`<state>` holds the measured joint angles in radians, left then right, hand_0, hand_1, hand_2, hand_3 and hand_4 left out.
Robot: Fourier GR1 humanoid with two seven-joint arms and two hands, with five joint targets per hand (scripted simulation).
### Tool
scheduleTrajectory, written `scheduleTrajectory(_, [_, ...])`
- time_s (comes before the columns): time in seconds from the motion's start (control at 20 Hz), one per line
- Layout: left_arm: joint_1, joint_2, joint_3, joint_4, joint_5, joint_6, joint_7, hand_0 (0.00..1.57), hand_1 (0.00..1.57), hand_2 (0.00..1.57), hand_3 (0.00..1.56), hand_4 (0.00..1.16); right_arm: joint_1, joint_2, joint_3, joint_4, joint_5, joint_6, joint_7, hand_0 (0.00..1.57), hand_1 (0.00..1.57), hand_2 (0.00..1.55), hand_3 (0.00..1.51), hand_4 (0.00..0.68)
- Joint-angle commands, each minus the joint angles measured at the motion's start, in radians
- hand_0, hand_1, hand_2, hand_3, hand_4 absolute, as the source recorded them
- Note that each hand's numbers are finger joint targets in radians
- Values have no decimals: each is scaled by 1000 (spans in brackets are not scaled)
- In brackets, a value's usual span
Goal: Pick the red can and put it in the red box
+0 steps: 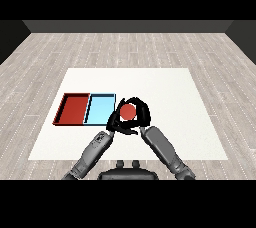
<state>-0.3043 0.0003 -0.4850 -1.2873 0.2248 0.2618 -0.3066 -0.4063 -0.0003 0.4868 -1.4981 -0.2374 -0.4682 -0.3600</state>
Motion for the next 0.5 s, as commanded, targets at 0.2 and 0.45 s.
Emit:
scheduleTrajectory(0.2, [-69, 0, -69, 7, 72, 59, 19, 0, 0, 0, 0, 0, -46, 0, -26, 34, -29, 38, -4, 1522, 1522, 1453, 1406, 648])
scheduleTrajectory(0.45, [-88, 0, -47, 76, 118, 104, -37, 0, 0, 0, 0, 0, -82, 0, 70, 70, -48, -78, -24, 1501, 1501, 1456, 1401, 638])
